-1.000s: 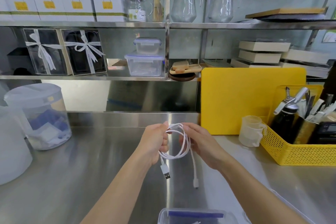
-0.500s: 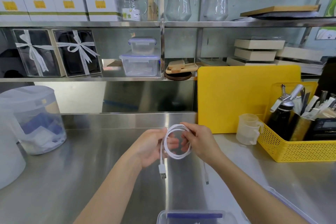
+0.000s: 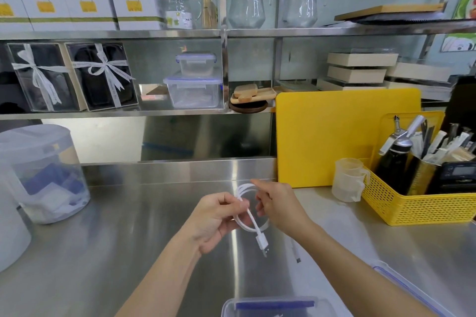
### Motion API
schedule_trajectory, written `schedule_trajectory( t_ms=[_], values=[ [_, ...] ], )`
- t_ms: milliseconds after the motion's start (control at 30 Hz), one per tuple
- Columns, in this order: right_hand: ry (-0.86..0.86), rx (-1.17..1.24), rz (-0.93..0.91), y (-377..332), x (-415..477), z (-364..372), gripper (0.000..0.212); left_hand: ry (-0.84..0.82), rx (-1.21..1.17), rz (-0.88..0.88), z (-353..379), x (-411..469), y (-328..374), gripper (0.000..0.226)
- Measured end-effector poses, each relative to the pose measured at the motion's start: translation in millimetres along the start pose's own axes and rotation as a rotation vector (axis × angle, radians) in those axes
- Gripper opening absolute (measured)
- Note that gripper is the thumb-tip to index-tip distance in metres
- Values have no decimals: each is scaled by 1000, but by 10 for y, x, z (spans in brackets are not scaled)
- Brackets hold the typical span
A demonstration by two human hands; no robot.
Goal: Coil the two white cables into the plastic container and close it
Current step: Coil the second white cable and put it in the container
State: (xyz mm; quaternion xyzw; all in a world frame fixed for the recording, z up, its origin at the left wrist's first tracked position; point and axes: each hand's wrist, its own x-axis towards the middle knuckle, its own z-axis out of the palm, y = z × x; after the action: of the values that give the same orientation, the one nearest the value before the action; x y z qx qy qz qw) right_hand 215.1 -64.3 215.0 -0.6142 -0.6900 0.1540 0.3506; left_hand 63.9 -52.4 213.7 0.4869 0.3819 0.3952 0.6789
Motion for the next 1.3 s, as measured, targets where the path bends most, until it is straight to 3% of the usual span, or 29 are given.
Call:
schedule_trajectory(
  t_ms=[133, 233, 300, 500, 667, 867, 967, 1000, 1133, 1233, 1300],
  values=[
    [-25, -4, 23, 5, -50, 29, 30, 247, 522, 197, 85, 8, -44, 41],
    [4, -23, -98, -37, -84, 71, 28, 404, 785, 302, 173, 33, -167, 31],
    [11, -66, -155, -62, -111, 92, 25, 471, 832, 333, 204, 64, -259, 23],
    [3, -13, -214, -90, -163, 156, 25, 489, 671, 129, 125, 117, -257, 16],
    [37, -13, -331, -41, -188, 265, 24, 527, 302, 27, 77, 101, -291, 15],
    [184, -84, -377, 82, -163, 263, 20, 294, -308, 29, 4, 41, -288, 40],
    [144, 32, -324, 186, -159, 233, 16, 123, -704, 18, -94, 19, -216, 19],
    [126, 92, -309, 204, -168, 217, 16, 131, -687, 38, -103, 17, -215, 10],
    [52, 106, -412, 193, -194, 248, 16, 326, -383, 246, -74, 59, -349, 19],
    [19, 92, -422, 249, -193, 300, 14, 292, -255, 322, -93, 49, -384, 29],
    [31, 88, -421, 320, -213, 339, 16, 297, -326, 294, -119, 53, -366, 41]
  ],
)
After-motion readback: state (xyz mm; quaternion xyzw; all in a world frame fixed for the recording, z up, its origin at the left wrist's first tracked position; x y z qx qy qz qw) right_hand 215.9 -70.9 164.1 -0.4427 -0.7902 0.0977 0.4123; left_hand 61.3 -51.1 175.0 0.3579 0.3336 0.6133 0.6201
